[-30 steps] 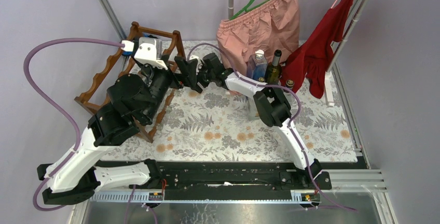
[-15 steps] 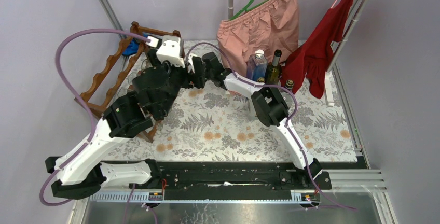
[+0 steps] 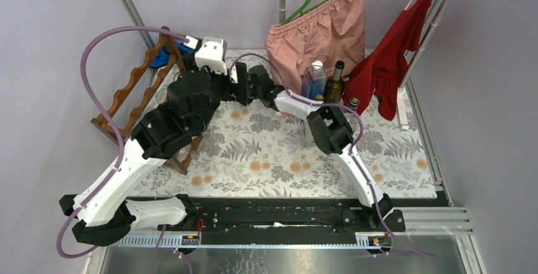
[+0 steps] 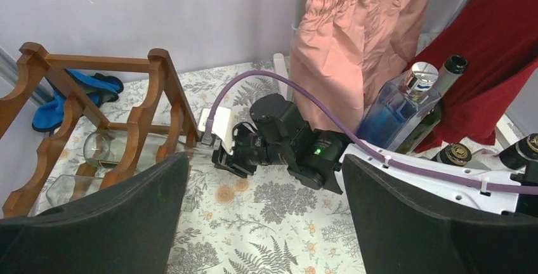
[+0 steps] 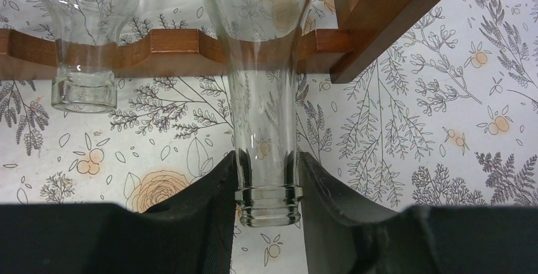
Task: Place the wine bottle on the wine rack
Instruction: Place the wine bottle in the wine rack.
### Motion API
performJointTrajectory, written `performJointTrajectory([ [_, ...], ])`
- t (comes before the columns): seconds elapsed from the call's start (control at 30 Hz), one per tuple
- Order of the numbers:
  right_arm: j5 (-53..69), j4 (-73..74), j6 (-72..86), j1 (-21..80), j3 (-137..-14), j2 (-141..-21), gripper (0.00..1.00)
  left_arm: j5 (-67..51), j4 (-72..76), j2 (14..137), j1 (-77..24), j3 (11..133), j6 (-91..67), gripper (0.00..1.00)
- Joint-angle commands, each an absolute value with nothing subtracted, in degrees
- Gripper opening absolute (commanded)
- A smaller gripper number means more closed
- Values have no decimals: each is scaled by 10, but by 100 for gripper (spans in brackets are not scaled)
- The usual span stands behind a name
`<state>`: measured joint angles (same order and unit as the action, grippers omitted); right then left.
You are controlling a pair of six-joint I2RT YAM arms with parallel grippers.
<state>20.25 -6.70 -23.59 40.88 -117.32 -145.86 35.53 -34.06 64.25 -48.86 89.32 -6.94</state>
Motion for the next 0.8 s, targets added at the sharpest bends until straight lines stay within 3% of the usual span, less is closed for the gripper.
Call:
performJointTrajectory([
  [0.0, 196, -67, -241, 407, -1176, -1450, 2, 322, -342, 660, -473, 919, -59, 97],
  [0.53, 176, 176, -313, 410, -1345, -1527, 0, 268, -384, 702, -385, 938, -98, 97],
  [0.77, 145, 213, -354, 419, -1385, -1555, 0, 240, -399, 711, -348, 940, -126, 96],
])
